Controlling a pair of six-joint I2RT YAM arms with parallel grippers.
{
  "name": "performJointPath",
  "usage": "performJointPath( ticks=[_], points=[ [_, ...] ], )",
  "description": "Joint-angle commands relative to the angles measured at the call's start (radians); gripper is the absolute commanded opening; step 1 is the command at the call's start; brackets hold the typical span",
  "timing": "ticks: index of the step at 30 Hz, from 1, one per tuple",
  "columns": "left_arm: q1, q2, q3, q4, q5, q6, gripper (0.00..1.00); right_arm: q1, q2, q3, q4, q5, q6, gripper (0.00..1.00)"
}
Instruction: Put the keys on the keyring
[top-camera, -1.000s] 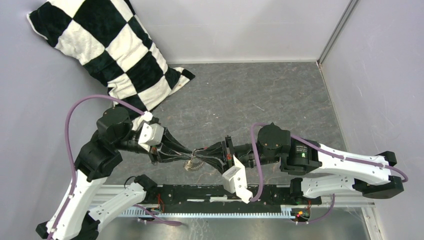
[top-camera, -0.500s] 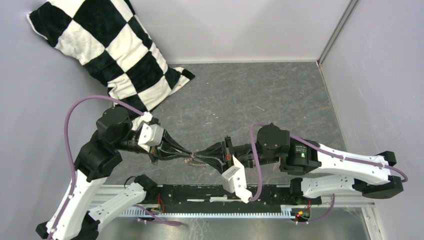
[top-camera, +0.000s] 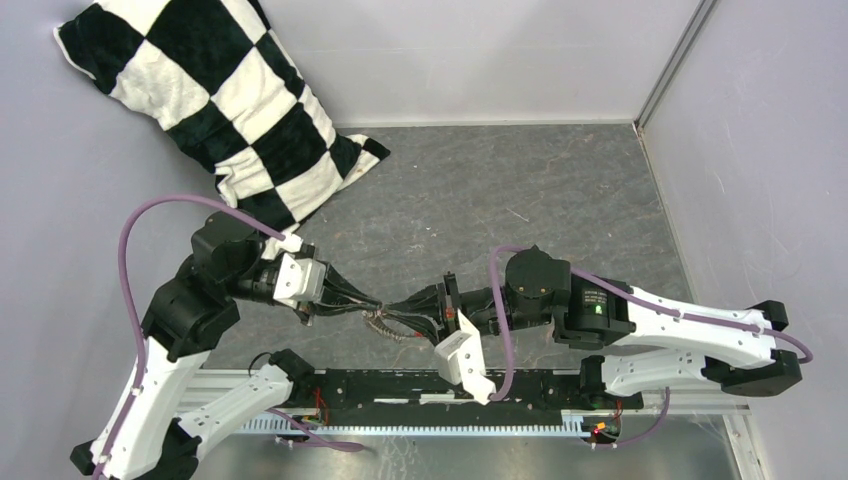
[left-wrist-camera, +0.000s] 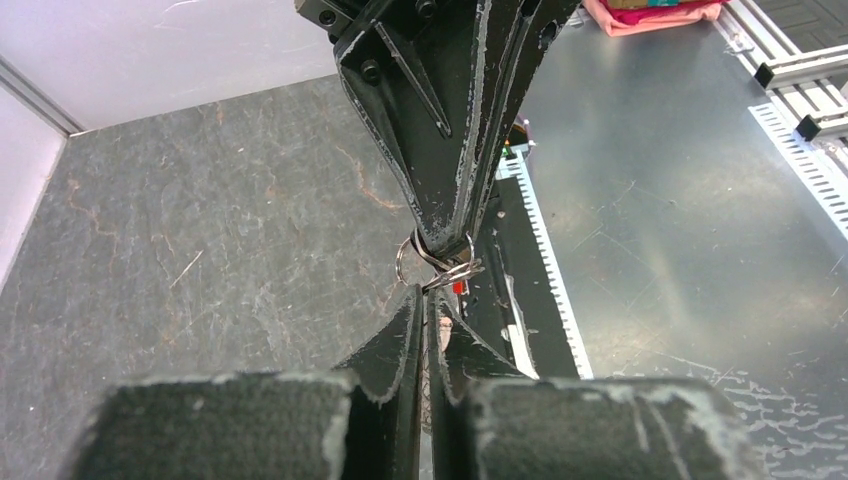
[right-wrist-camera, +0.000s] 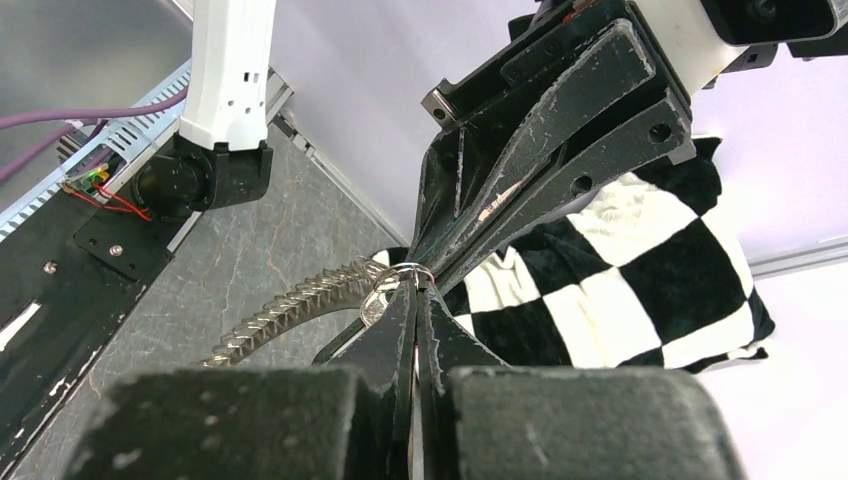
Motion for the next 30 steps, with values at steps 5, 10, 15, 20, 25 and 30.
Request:
performJointPath(
  ticks=[5, 10, 15, 20, 25, 30],
  points=[
    [-0.005, -0.017, 0.021, 0.003, 0.034, 0.12, 0.05, -0.008, 0.022, 0.045, 0.063, 0.048, 0.045, 0.01],
    [-0.005, -0.036, 0.013, 0.0, 0.041, 0.18, 0.04, -0.007, 0.051, 0.075, 0.055, 0.08, 0.065, 0.01],
    [-0.006, -0.046, 0.008, -0.029, 0.047, 0.251, 0.03, -0.009, 0.065, 0.084, 0.067, 0.125, 0.079, 0.01],
    [-0.005, -0.057, 0.004, -0.047, 0.042, 0.301, 0.02, -0.008, 0.082, 0.1, 0.059, 0.159, 0.091, 0.01],
    [-0.005, -0.061, 0.005, -0.048, 0.038, 0.323, 0.02, -0.009, 0.105, 0.125, 0.027, 0.221, 0.111, 0.01],
    [-0.005, -0.071, 0.004, -0.049, 0.025, 0.362, 0.02, -0.008, 0.121, 0.147, 0.004, 0.277, 0.135, 0.01]
  ],
)
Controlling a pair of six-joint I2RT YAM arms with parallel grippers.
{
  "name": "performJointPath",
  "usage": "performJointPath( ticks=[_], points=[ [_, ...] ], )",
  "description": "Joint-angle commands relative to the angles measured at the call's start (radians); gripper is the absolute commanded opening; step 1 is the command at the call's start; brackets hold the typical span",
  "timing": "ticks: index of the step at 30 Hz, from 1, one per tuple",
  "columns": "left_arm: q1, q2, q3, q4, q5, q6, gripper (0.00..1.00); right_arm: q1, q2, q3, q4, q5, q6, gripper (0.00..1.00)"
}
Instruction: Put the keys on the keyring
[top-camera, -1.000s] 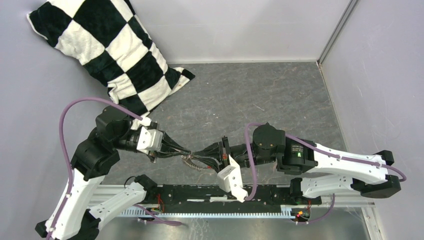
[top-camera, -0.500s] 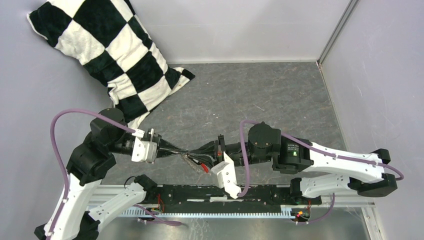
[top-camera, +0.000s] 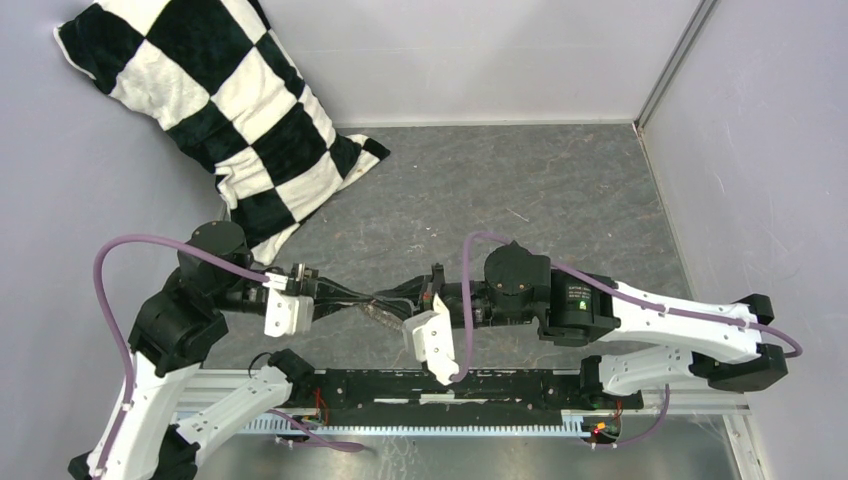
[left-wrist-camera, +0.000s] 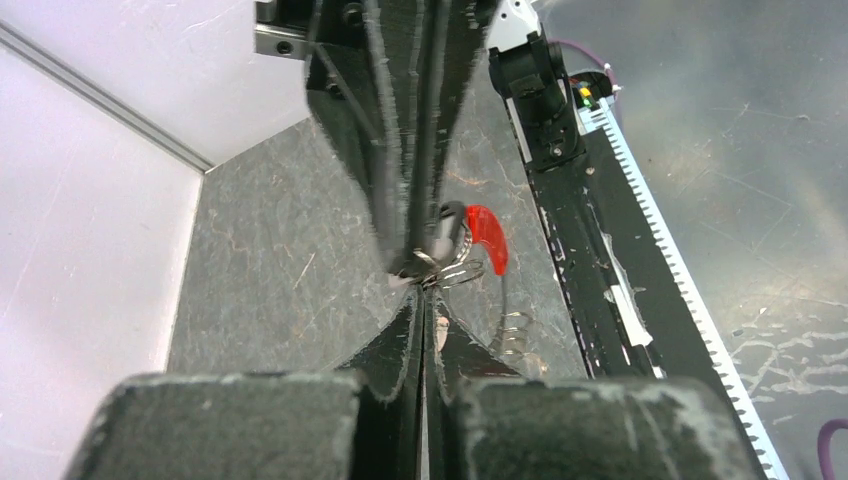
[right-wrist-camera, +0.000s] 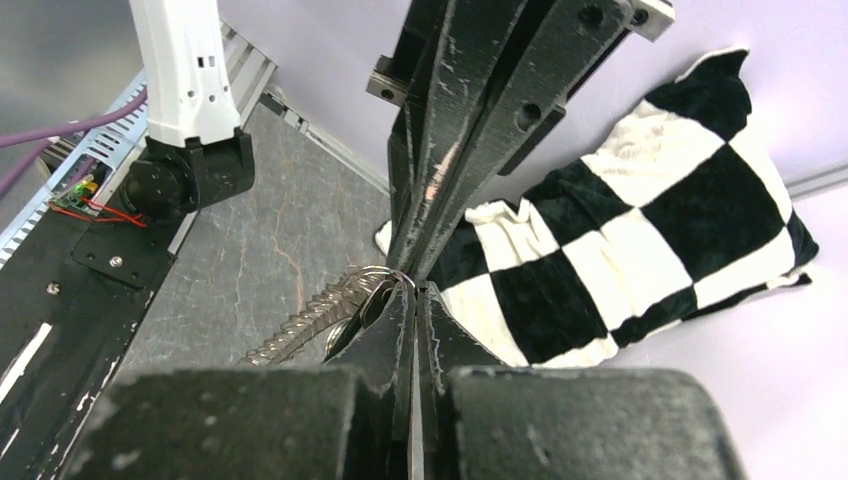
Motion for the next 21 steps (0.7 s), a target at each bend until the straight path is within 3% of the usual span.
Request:
performJointPath(
  ticks=[1, 8, 11, 15, 21],
  points=[
    [-0.008, -0.022, 0.003, 0.012, 0.076, 0.075, 0.02, -0.015, 0.033, 0.056, 0.023, 0.152, 0.023, 0.01],
    [-0.009, -0.052, -0.029, 0.063, 0.03, 0.091, 0.04, -0.021, 0.031, 0.047, 0.015, 0.19, 0.047, 0.01],
    [-0.008, -0.078, -0.065, 0.133, 0.006, 0.049, 0.22, -0.021, 0.027, 0.04, 0.025, 0.165, 0.05, 0.01],
    [-0.008, -0.098, -0.092, 0.183, -0.029, 0.01, 0.35, -0.021, 0.023, 0.031, 0.031, 0.165, 0.048, 0.01],
    [-0.008, -0.103, -0.089, 0.185, -0.144, -0.071, 0.42, -0.024, 0.022, 0.02, 0.04, 0.197, 0.053, 0.01]
  ],
)
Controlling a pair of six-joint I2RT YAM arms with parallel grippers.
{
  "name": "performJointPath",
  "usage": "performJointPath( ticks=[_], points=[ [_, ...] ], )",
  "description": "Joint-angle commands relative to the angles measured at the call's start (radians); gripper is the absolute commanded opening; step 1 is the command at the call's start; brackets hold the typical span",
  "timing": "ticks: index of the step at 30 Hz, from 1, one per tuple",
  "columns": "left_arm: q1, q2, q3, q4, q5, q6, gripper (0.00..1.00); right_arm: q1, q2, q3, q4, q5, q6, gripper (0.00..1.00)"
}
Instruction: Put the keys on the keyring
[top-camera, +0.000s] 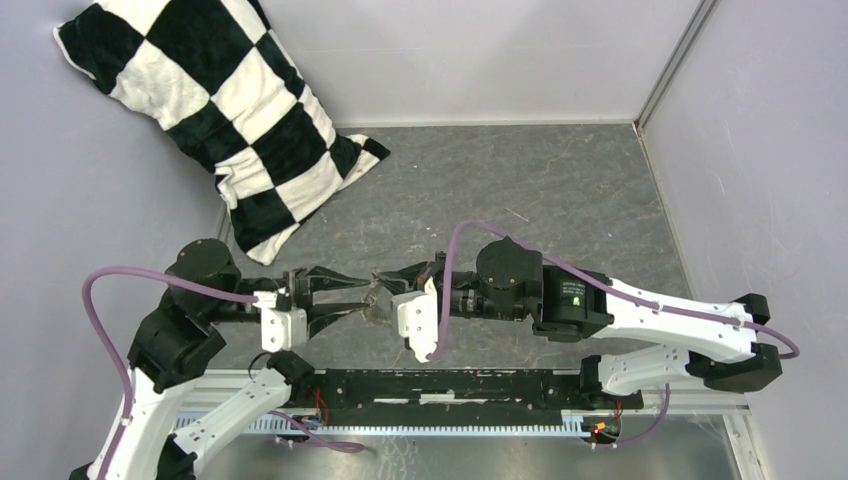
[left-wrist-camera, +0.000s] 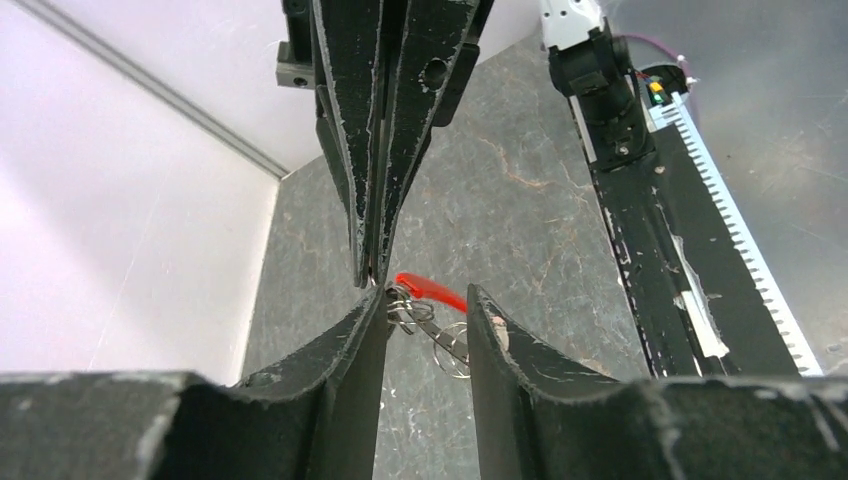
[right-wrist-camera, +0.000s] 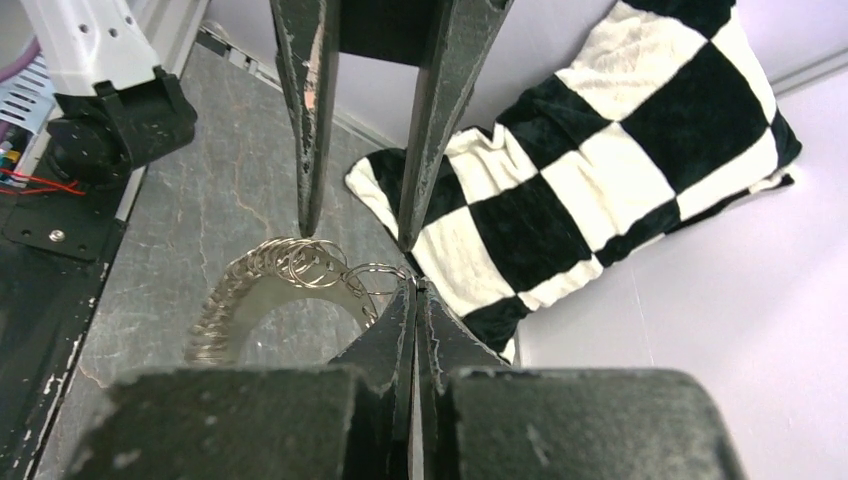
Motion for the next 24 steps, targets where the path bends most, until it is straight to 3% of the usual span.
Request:
performJointPath(
  ticks=[1, 7, 11, 18, 24],
  points=[
    [-0.005, -0.013, 0.0, 0.053, -0.102, -0.112, 0.44, -0.005, -0.001, 0.0, 0.064, 0.065, 0.013, 0.01],
    [-0.005, -0.042, -0.036, 0.106, -0.312, -0.346, 0.41, -0.008, 0.023, 0.025, 0.046, 0.146, 0.023, 0.01],
    [-0.005, -0.04, -0.063, 0.118, -0.371, -0.454, 0.37, -0.006, 0.059, 0.066, 0.029, 0.207, 0.031, 0.01],
    [-0.005, -0.024, -0.095, 0.138, -0.327, -0.5, 0.37, -0.007, 0.1, 0.122, 0.009, 0.265, 0.053, 0.01],
    [-0.006, 0.027, -0.09, 0.1, -0.43, -0.5, 0.34, -0.005, 0.105, 0.126, 0.012, 0.284, 0.048, 0.01]
  ],
)
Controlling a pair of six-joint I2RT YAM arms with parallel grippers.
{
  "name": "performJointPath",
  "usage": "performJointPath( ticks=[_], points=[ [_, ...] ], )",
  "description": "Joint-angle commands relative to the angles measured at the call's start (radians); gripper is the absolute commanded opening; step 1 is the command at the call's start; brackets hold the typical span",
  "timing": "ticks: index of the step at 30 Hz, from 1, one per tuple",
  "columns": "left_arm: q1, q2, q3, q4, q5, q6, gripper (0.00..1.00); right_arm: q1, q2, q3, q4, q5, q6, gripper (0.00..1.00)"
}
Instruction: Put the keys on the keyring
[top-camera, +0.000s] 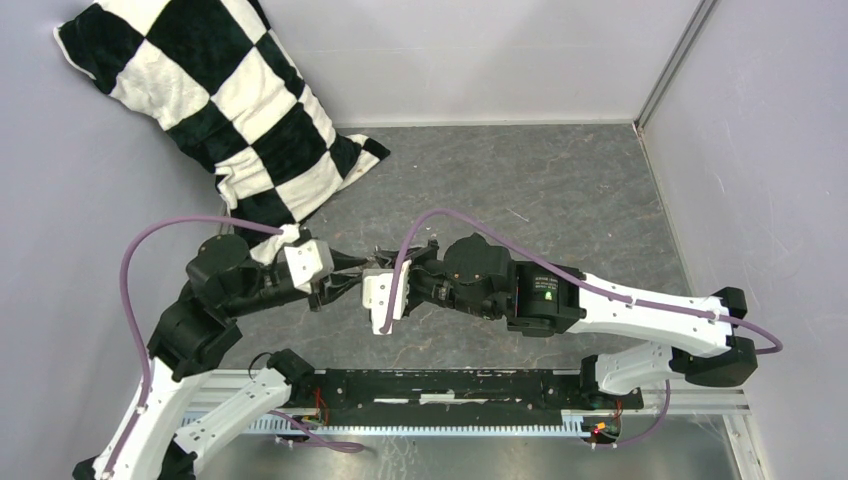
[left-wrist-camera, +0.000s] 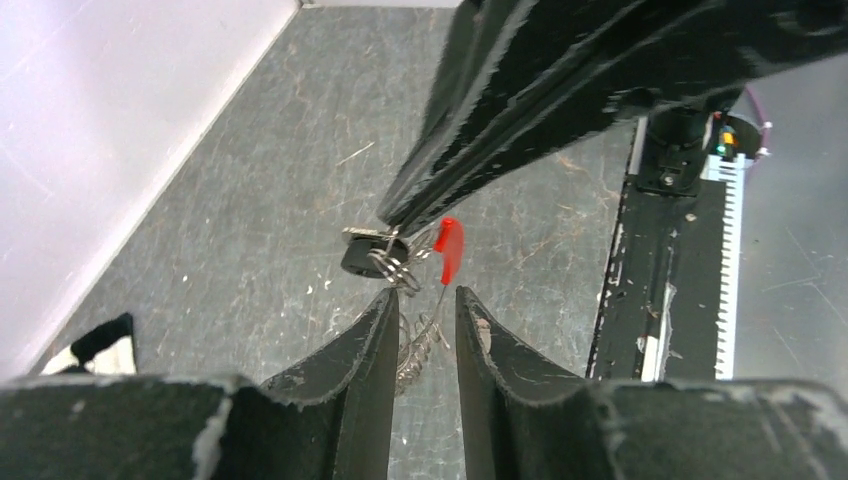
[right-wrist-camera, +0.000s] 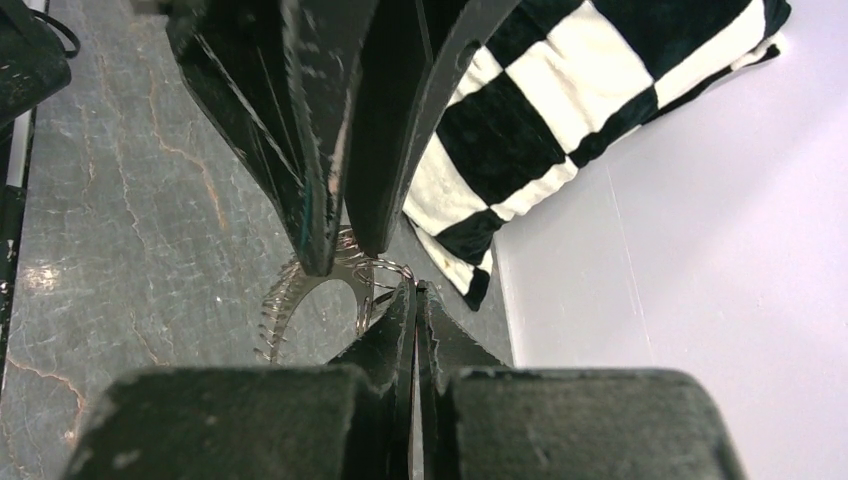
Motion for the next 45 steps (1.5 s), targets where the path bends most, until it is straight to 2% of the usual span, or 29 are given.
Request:
performJointPath(
  ticks=[1, 5, 10, 14, 18, 24, 34, 45],
  points=[
    [-0.005, 0.04, 0.003, 0.011, -0.113, -0.054, 0.33, 0.001, -0.002, 0.05, 0.049, 0.039, 0.013, 0.01],
    [-0.005, 0.02, -0.015, 0.065, -0.183, -0.07, 0.34, 0.002, 0.003, 0.053, 0.05, 0.044, 0.011, 0.01],
    [-0.005, 0.03, -0.02, 0.074, -0.153, -0.104, 0.34, 0.003, 0.01, 0.057, 0.051, 0.053, 0.016, 0.01],
    [-0.005, 0.045, 0.001, 0.027, 0.0, -0.091, 0.34, 0.007, 0.016, 0.06, 0.053, 0.068, 0.018, 0.01],
    [-0.005, 0.054, 0.014, -0.026, 0.059, -0.066, 0.33, 0.011, 0.021, 0.061, 0.056, 0.078, 0.018, 0.01],
    [-0.005, 0.055, 0.014, -0.027, 0.041, -0.066, 0.33, 0.019, 0.024, 0.063, 0.059, 0.083, 0.016, 0.01],
    [-0.005, 0.059, 0.006, 0.041, -0.12, -0.103, 0.29, 0.026, 0.016, 0.051, 0.058, 0.087, 0.014, 0.01],
    [-0.005, 0.061, 0.017, 0.065, -0.009, -0.169, 0.28, 0.03, 0.015, 0.047, 0.053, 0.087, 0.016, 0.01]
  ],
)
